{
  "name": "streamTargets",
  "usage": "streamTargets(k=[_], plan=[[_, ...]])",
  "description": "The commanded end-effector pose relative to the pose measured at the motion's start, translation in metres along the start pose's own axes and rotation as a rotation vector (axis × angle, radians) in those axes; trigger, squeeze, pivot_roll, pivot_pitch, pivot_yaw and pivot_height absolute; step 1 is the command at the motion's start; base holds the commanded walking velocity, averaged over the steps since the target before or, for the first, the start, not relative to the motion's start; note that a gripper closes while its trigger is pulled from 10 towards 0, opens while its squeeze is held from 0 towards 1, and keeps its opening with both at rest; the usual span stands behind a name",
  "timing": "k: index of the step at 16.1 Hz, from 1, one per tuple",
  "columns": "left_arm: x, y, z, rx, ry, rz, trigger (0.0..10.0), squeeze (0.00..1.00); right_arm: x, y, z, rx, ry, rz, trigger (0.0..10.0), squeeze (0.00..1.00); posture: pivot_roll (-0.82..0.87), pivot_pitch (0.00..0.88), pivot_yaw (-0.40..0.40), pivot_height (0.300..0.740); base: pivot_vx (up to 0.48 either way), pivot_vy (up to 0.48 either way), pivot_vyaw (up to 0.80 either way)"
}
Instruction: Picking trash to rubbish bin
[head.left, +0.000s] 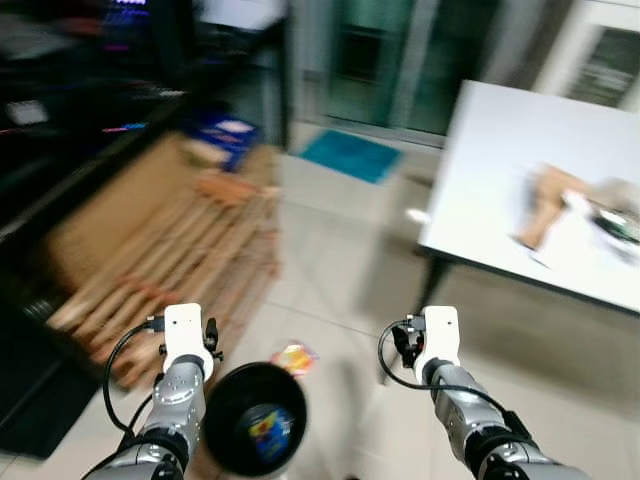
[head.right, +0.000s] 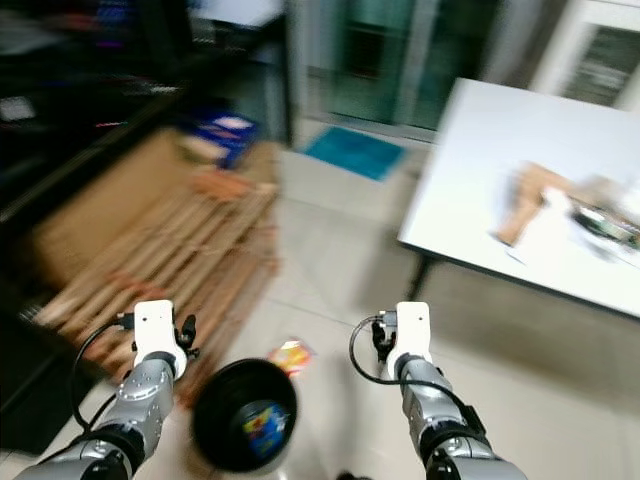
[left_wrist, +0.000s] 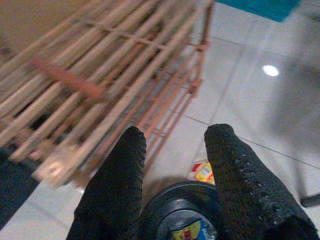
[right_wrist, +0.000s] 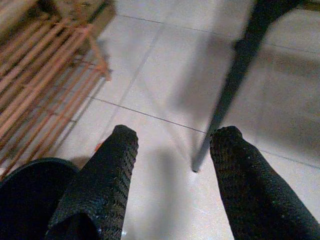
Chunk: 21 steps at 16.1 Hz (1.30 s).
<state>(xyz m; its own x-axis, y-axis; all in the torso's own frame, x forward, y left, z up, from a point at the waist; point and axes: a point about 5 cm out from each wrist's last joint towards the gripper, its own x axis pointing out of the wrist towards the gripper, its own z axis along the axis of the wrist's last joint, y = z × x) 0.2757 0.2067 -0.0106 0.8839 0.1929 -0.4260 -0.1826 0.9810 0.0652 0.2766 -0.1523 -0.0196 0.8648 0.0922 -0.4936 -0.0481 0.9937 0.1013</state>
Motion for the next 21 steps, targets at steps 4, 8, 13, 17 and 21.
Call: streamTargets(k=[4,8,13,17,21], plan=[[0.0,-0.003,0.0,0.038,0.009,-0.012,10.0,0.0,-0.005,-0.003,-0.014,0.006,0.043,-0.018,10.0,0.0,0.05,0.031,-0.015,0.74,0.0,0.0,-0.8],[-0.014,0.002,-0.041,0.065,0.204,-0.03,10.0,0.0,-0.015,-0.009,-0.042,-0.072,0.2,-0.051,10.0,0.0,0.06,0.036,-0.022,0.74,0.0,0.0,-0.66],[-0.037,0.011,-0.081,0.114,0.363,-0.047,10.0,0.0,-0.039,-0.023,-0.083,-0.11,0.363,-0.074,10.0,0.0,0.05,0.043,-0.016,0.74,0.0,0.0,-0.45],[-0.042,0.011,-0.088,0.191,0.399,-0.057,10.0,0.0,-0.045,-0.019,-0.094,-0.102,0.397,-0.061,10.0,0.0,0.05,0.023,-0.01,0.74,0.0,-0.087,0.0],[-0.046,0.01,-0.094,0.196,0.42,-0.061,10.0,0.0,-0.042,-0.014,-0.091,-0.146,0.377,-0.015,10.0,0.0,0.05,0.0,-0.017,0.74,0.0,-0.48,0.2]])
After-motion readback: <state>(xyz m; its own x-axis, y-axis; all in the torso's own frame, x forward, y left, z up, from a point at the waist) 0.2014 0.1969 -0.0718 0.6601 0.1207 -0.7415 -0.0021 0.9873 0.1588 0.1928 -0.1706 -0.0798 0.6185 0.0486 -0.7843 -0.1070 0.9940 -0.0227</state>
